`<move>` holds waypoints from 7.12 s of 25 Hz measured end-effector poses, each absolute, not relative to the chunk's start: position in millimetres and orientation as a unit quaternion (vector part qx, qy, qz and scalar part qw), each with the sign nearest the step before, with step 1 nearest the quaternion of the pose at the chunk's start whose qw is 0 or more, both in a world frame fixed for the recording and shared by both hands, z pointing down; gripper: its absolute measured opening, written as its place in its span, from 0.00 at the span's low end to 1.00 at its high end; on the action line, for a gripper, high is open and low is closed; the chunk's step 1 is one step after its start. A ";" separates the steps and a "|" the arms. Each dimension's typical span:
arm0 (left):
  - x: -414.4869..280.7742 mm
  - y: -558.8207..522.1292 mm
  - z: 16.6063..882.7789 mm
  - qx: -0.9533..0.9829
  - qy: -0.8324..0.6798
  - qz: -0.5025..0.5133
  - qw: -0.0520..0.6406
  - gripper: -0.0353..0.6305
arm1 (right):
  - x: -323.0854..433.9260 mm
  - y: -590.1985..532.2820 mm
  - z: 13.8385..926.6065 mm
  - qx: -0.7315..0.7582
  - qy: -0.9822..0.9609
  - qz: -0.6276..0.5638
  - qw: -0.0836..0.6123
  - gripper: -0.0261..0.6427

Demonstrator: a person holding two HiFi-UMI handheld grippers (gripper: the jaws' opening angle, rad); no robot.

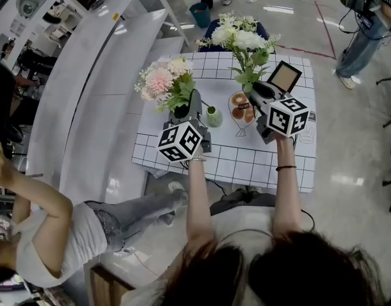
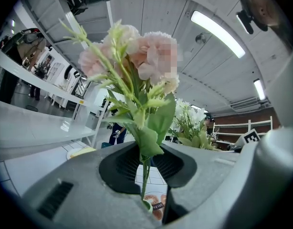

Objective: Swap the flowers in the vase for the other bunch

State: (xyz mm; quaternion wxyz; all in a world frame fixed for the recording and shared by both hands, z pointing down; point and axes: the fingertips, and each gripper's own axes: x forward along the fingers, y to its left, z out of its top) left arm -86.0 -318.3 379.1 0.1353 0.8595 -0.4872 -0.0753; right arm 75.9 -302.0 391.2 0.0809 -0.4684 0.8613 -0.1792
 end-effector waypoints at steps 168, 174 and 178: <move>-196.5 -299.3 436.7 0.815 -0.544 -0.062 0.192 0.17 | -50.6 -322.4 432.5 -0.420 0.893 -0.132 0.093 0.11; -195.6 -294.2 436.4 0.813 -0.546 -0.062 0.191 0.17 | -53.4 -316.8 438.7 -0.416 0.899 -0.122 0.065 0.11; -196.2 -292.3 437.8 0.812 -0.548 -0.063 0.192 0.17 | -55.4 -314.4 444.6 -0.415 0.901 -0.119 0.047 0.11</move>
